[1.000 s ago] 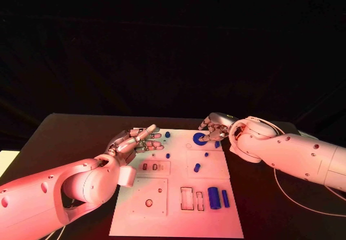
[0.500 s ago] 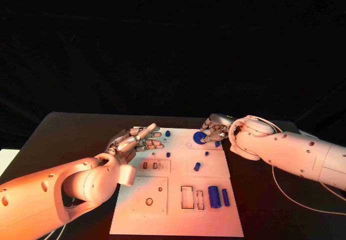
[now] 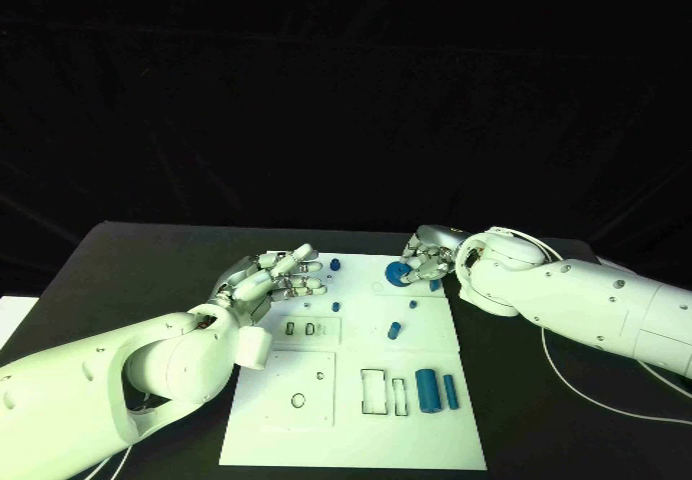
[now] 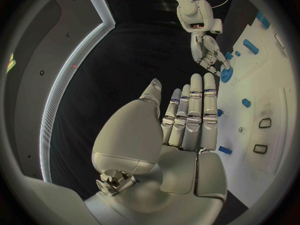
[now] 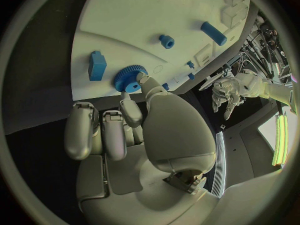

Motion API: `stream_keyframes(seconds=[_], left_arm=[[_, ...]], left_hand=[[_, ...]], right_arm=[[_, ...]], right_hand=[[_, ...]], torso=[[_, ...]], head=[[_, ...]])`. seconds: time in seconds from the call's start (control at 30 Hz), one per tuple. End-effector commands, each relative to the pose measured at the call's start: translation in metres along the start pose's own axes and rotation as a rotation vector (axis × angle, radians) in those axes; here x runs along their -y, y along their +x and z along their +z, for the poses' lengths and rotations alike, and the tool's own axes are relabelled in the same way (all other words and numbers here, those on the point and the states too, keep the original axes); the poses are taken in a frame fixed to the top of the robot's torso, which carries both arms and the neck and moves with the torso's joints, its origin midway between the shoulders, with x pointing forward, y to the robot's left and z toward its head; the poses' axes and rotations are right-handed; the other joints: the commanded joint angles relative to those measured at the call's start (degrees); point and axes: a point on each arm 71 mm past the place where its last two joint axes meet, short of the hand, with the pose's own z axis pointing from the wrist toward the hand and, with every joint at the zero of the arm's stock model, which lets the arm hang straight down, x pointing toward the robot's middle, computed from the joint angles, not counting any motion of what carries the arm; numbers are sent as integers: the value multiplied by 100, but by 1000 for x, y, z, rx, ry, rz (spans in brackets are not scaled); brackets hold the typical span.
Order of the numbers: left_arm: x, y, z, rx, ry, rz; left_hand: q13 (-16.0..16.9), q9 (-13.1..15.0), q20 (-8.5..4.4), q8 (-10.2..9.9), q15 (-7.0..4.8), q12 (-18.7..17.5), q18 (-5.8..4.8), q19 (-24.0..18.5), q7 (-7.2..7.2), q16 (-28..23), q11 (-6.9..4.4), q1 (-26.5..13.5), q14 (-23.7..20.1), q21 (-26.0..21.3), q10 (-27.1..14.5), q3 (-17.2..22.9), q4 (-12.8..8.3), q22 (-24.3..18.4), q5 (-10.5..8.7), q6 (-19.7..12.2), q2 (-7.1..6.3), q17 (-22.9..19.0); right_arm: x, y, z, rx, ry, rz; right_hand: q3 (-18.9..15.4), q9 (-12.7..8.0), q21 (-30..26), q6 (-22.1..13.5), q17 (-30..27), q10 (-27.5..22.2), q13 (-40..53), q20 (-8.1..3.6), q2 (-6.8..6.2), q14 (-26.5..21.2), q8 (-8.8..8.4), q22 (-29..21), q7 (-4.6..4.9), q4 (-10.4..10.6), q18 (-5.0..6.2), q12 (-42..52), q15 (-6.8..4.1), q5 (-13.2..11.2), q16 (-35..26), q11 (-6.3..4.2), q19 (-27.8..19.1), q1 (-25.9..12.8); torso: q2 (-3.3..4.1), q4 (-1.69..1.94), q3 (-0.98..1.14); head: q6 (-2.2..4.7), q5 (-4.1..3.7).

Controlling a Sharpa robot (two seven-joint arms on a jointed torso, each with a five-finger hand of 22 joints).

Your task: Assemble the parts on the task board

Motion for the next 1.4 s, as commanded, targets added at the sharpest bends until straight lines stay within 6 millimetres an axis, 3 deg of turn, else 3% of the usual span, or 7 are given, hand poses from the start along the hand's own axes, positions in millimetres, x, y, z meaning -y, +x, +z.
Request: stream_keyframes(seconds=[0.03,0.4,0.8,1.03,1.3,1.4], left_arm=[[1,2,1,-17,15,-4],[1,1,2,-13,14,-2],[2,-11,3,20,20,10],[3,-17,5,36,24,16],[2,-20,7,43,27,18],[2,-20,7,43,27,19]], left_hand=[[-9,-7,-15,-40,5,-31,59,22,27,31,9,39,-29,41,-12,12,-34,7,11,-8,57,13],[-8,-6,-15,-41,5,-32,60,22,28,32,9,44,-30,43,-12,15,-38,8,12,-8,62,18],[-8,-5,-17,-43,3,-37,60,21,28,36,7,67,-33,48,-10,29,-55,12,14,-5,83,34],[-8,-5,-17,-43,3,-38,61,20,27,36,7,71,-33,49,-9,31,-59,13,14,-5,87,37],[-8,-5,-17,-43,3,-38,61,20,27,36,7,71,-33,49,-9,31,-59,13,14,-5,87,37],[-8,-5,-17,-43,3,-38,61,20,27,36,7,71,-33,49,-9,31,-59,13,14,-5,87,37]], right_arm=[[-1,1,0,26,-10,-41],[-15,-5,-2,158,-37,-71],[-56,0,-7,183,-133,-39],[-82,6,1,156,-169,-34],[-107,18,12,111,-202,-30],[-112,23,16,92,-203,-30]], right_hand=[[58,13,27,90,375,80,103,-25,73,385,53,36,-6,1,-113,86,-13,-63,38,-11,40,42],[299,94,95,430,449,345,508,-99,196,398,221,164,-129,25,-135,424,-97,-423,71,-114,86,76],[363,102,105,439,459,356,535,-117,200,400,212,181,-136,34,-139,437,-112,-364,76,-125,95,67],[372,101,103,433,449,344,519,-118,202,398,206,178,-133,42,-138,420,-112,-368,71,-123,94,56],[397,98,100,409,454,332,518,-119,206,398,182,170,-124,70,-138,408,-108,-374,73,-116,90,18],[398,98,99,408,455,332,518,-119,206,398,181,170,-123,72,-138,408,-108,-374,73,-115,90,14]], torso=[[3,0,0],[0,6,-2],[3,19,-4],[6,45,-29],[4,21,-20],[11,27,-15]], head=[[-4,0],[0,0],[26,47],[11,56],[-5,80],[-18,90]])
